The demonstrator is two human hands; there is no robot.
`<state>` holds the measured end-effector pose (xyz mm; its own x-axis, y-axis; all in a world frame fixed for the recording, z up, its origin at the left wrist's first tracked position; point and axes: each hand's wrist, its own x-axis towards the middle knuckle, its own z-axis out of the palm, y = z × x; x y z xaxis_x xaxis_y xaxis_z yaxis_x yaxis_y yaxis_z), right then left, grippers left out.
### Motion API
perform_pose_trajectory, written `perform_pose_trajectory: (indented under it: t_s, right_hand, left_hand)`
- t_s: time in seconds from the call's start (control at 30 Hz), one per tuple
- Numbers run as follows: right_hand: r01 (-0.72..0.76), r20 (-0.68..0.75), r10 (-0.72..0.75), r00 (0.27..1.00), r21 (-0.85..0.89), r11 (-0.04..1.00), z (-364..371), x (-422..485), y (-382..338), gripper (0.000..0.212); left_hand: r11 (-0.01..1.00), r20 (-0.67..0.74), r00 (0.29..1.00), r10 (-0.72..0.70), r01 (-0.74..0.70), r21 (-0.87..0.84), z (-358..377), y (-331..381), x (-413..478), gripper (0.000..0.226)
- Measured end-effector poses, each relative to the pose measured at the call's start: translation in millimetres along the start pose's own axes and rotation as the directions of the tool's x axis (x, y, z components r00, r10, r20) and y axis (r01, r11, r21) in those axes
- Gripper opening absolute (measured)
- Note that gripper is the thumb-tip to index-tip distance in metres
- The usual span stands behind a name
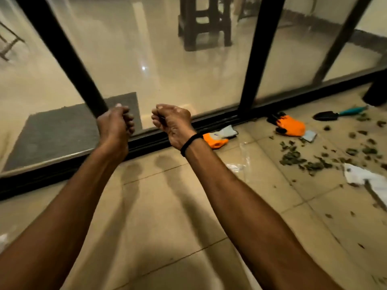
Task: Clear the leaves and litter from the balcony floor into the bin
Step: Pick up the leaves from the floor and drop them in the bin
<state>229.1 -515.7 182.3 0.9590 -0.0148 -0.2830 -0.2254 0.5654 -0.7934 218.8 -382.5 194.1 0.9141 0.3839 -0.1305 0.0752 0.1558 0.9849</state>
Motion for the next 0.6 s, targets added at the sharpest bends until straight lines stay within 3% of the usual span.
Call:
perform_pose_trajectory:
  t_s: [0.37,0.6]
  right_hand:
    - [0.224,-0.349,-0.259,0.901,-0.137,0.965,-176,9,-100,0.014]
    - [0.171,-0.476,-0.398,0.784,-0.451,0.876,-255,17,-149,0.015]
  left_hand:
    - [0.929,0.347,0.938,0.018,-0.144,0.341,210,-54,-24,0.027]
    - [0.762,0.487,0.870,0.073,-0.364,0.536,296,-92,-12,0.029]
